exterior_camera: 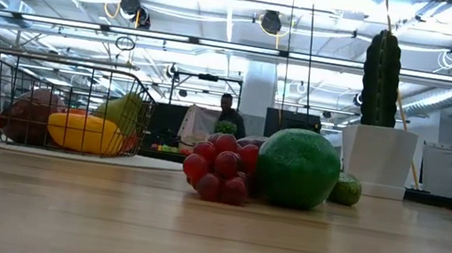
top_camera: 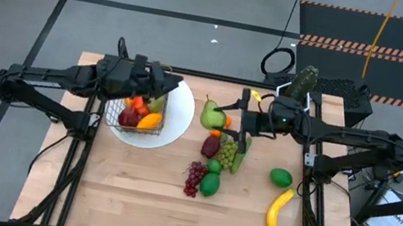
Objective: Build produce basket
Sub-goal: Put the green pear into the wire basket
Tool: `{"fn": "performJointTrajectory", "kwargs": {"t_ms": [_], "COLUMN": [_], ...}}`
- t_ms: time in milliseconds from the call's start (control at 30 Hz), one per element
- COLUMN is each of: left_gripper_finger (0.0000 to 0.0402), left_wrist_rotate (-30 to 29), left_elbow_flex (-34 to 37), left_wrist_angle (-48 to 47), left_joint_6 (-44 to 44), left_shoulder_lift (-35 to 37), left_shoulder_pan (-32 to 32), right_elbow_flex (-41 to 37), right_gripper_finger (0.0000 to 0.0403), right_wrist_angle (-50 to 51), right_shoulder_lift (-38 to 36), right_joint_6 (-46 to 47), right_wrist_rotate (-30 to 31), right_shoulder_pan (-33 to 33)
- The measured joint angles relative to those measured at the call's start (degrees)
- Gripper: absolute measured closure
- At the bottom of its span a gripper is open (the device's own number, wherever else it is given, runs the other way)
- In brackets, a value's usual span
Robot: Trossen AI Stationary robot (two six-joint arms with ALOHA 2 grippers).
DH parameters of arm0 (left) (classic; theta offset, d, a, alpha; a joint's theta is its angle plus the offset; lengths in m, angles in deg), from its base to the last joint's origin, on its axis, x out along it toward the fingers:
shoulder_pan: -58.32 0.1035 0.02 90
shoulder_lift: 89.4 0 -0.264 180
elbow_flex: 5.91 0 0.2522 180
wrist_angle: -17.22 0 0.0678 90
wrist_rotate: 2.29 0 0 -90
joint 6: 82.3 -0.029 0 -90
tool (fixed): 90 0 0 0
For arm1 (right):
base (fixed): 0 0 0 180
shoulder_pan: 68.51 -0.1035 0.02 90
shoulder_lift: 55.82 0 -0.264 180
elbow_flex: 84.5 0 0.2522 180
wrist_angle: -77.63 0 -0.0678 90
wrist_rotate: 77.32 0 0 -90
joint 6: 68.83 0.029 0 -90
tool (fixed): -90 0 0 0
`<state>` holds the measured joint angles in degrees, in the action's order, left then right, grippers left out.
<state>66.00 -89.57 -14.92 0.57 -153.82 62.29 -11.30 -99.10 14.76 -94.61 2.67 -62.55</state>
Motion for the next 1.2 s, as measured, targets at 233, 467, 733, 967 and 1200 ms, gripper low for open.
{"fn": "performJointTrajectory", "kwargs": {"t_ms": [233,467,733,967,1200], "left_gripper_finger": [0.0098,0.0084,0.0148,0.0228,0.0339], "left_wrist_rotate": [13.55,21.94,25.66,26.23,26.61], "left_elbow_flex": [-0.01,-0.03,-0.03,-0.03,-0.03], "left_wrist_angle": [3.25,7.73,12.59,12.66,12.86], "left_joint_6": [-4.02,-5.7,-7.51,-9.82,-12.5], "left_shoulder_lift": [-5.02,-11.28,-14.77,-14.88,-14.86], "left_shoulder_pan": [3.88,6.07,7.71,7.97,8.01], "right_elbow_flex": [0.02,0.02,0.02,0.02,0.02], "right_gripper_finger": [0.0166,0.0166,0.0166,0.0165,0.0165], "right_wrist_angle": [-2.25,-3.55,-3.25,-2.84,-2.57], "right_shoulder_lift": [0.99,1.51,1.57,1.57,1.57], "right_joint_6": [-1.97,-2.14,-1.97,-2.08,-2.46], "right_wrist_rotate": [2.78,6.16,7.32,7.43,7.54], "right_shoulder_pan": [-2.45,-3.8,-3.83,-3.83,-3.83]}}
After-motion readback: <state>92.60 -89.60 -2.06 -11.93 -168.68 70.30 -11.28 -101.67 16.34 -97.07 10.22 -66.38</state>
